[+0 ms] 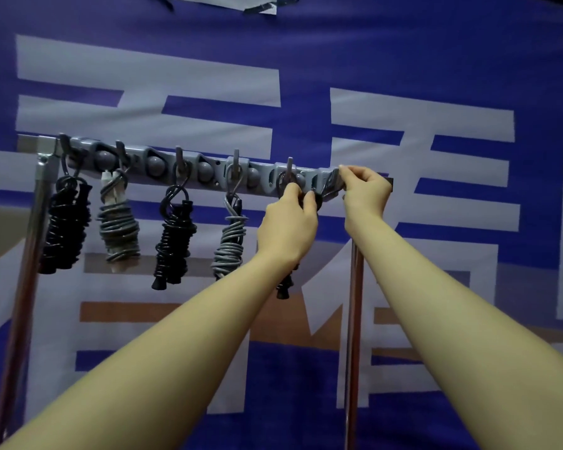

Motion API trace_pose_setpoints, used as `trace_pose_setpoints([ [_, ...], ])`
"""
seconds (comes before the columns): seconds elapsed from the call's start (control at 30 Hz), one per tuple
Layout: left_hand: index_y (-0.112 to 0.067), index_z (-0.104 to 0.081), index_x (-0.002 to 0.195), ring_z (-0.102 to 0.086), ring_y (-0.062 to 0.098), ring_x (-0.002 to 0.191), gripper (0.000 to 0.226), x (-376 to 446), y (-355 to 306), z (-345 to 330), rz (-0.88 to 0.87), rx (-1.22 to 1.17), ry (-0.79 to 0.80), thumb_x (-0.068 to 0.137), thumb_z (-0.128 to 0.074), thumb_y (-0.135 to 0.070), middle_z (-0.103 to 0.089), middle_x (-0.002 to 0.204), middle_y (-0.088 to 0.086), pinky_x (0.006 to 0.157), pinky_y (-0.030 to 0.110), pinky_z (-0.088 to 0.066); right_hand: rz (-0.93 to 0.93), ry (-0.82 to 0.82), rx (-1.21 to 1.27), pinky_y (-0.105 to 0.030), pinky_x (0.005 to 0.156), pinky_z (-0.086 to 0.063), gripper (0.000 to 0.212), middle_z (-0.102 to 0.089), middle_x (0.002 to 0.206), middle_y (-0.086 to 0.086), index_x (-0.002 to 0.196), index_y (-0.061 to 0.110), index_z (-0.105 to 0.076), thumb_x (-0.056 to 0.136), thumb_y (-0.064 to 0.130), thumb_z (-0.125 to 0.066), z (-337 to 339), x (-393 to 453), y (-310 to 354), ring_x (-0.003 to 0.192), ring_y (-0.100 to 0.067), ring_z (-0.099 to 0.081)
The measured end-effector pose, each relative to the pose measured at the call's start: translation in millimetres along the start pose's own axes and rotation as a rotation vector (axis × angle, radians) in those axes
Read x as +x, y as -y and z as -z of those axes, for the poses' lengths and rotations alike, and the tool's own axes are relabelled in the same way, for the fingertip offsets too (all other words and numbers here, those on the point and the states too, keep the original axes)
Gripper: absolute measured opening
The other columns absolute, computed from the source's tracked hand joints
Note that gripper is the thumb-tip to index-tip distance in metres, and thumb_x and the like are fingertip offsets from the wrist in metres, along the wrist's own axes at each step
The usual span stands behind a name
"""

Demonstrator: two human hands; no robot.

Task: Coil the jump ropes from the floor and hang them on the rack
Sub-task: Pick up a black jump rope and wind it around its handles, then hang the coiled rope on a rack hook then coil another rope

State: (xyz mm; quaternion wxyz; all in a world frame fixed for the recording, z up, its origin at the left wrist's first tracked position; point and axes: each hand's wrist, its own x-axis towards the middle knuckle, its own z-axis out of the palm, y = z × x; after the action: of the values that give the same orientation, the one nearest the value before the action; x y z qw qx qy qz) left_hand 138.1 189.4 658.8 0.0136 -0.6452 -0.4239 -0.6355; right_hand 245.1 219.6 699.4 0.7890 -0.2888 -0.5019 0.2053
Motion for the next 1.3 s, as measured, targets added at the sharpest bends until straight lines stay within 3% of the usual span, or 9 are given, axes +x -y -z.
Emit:
trace_pose_setpoints([
  [0.13,-0.013,-0.054,0.094,-0.062,0.023,0.066,0.027,-9,14,-1,-0.002,-0.051,0.012,0.1,-0.04,-0.035,-0.062,0.076,0.006,0.065,0.038,-0.053,0.078,0.063,-0.021,-0.012,0.063,-0.047,0.01,-0.064,0.08,0.009,0.092,0.015,-0.068,0.093,0.021,-0.059,2,-2,-16,0.066,0.005,-0.058],
  [0.3,-0.012,-0.052,0.094,-0.059,0.011,0.067,0.026,-25,20,-2,-0.029,-0.118,0.112,0.095,-0.054,-0.038,-0.061,0.079,0.003,0.055,0.018,-0.042,0.217,0.135,-0.168,-0.017,0.086,-0.047,0.027,-0.056,0.115,0.001,0.123,0.019,-0.061,0.098,0.023,-0.049,10,-7,-32,0.1,-0.006,-0.055],
  [0.43,-0.019,-0.045,0.105,-0.061,0.021,0.082,0.025,-34,23,-5,-0.022,-0.152,0.216,0.089,-0.063,-0.028,-0.063,0.093,0.008,0.067,0.027,-0.047,0.273,0.187,-0.334,-0.04,0.105,-0.04,0.035,-0.049,0.117,0.006,0.134,0.027,-0.052,0.1,0.026,-0.045,14,-9,-36,0.119,-0.022,-0.045],
  [0.53,-0.021,-0.046,0.108,-0.061,0.02,0.085,0.023,-38,25,-4,-0.015,-0.164,0.21,0.091,-0.06,-0.026,-0.063,0.097,0.008,0.073,0.03,-0.048,0.27,0.223,-0.445,-0.045,0.106,-0.037,0.039,-0.048,0.122,0.002,0.139,0.031,-0.046,0.1,0.027,-0.042,16,-13,-30,0.119,-0.023,-0.042],
  [0.6,-0.019,-0.047,0.123,-0.056,0.018,0.098,0.036,-39,26,-3,-0.033,-0.091,0.199,0.091,-0.061,-0.029,-0.058,0.11,0.006,0.084,0.029,-0.046,0.267,0.261,-0.514,-0.04,0.107,-0.033,0.041,-0.046,0.13,0.001,0.142,0.031,-0.04,0.101,0.024,-0.039,21,-17,-26,0.12,-0.021,-0.038],
  [0.73,-0.017,-0.023,0.149,-0.044,0.018,0.121,0.065,-49,22,6,-0.037,0.041,0.221,0.094,-0.056,-0.03,-0.038,0.136,0.007,0.094,0.022,-0.034,0.289,0.28,-0.613,-0.038,0.105,-0.032,0.04,-0.047,0.13,-0.002,0.139,0.028,-0.045,0.101,0.019,-0.04,37,-33,-19,0.119,-0.02,-0.037],
  [0.87,-0.014,-0.035,0.145,-0.039,0.019,0.127,0.051,-68,25,25,-0.088,0.193,0.176,0.098,-0.049,-0.028,-0.044,0.138,0.005,0.1,0.03,-0.036,0.361,0.298,-0.721,-0.043,0.102,-0.035,0.036,-0.055,0.122,-0.003,0.132,0.016,-0.053,0.097,0.012,-0.044,58,-64,-19,0.116,-0.022,-0.045],
  [1.0,-0.014,-0.046,0.138,-0.04,0.022,0.124,0.042,-106,32,53,-0.071,0.345,0.201,0.098,-0.046,-0.026,-0.051,0.132,0.005,0.096,0.037,-0.04,0.389,0.39,-0.862,-0.033,0.092,-0.03,0.035,-0.056,0.122,-0.002,0.129,0.014,-0.055,0.096,0.01,-0.045,82,-116,-27,0.116,-0.021,-0.048],
  [1.3,-0.012,-0.056,0.13,-0.048,0.027,0.117,0.037,-234,85,104,0.094,0.507,0.377,0.095,-0.048,-0.022,-0.055,0.128,0.006,0.094,0.04,-0.043,0.199,0.619,-0.929,-0.029,0.093,-0.028,0.03,-0.057,0.12,0.0,0.124,0.014,-0.059,0.097,0.015,-0.047,107,-260,-68,0.116,-0.019,-0.049],
])
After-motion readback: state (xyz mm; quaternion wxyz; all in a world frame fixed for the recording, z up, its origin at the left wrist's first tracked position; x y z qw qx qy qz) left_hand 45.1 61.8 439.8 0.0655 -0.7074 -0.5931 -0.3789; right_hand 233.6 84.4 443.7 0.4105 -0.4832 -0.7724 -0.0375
